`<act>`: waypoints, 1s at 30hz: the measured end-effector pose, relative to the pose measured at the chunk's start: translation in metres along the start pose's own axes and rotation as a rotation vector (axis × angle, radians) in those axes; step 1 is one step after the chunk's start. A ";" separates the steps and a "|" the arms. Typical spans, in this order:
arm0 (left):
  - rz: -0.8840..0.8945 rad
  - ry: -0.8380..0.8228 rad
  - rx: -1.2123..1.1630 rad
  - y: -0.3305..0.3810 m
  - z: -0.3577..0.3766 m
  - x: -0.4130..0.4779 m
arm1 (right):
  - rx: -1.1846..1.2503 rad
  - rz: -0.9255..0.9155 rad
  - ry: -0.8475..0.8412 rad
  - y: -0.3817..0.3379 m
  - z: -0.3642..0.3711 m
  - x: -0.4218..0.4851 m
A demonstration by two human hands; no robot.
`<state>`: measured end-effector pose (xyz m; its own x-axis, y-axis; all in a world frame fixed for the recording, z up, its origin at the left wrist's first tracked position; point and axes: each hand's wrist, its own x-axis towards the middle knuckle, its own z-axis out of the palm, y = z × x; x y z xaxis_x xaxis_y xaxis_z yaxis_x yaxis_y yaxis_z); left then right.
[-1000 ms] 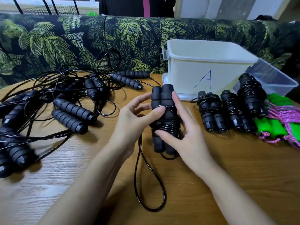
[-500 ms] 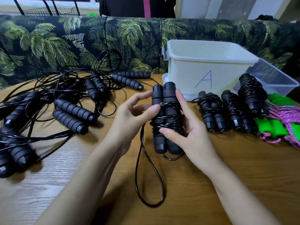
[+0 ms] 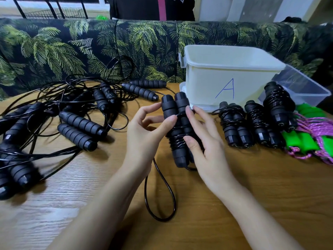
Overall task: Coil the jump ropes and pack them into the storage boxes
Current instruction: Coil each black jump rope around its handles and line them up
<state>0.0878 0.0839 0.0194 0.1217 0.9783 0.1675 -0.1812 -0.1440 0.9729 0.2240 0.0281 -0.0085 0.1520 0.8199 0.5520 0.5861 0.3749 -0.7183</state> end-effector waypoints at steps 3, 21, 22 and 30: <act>0.032 0.036 0.024 -0.001 0.001 -0.002 | -0.176 0.018 -0.043 -0.003 0.005 -0.004; 0.010 -0.221 -0.001 0.003 -0.006 0.007 | 0.229 0.130 0.141 -0.013 -0.003 -0.003; -0.027 -0.227 -0.008 0.002 -0.007 0.008 | 0.261 0.133 0.135 -0.013 -0.003 -0.003; -0.165 -0.385 -0.039 0.005 -0.010 0.008 | 0.467 0.169 0.007 -0.010 -0.004 -0.001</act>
<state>0.0781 0.0924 0.0241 0.5067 0.8597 0.0647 -0.1645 0.0228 0.9861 0.2214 0.0212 -0.0002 0.2201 0.8839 0.4127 0.1337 0.3917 -0.9103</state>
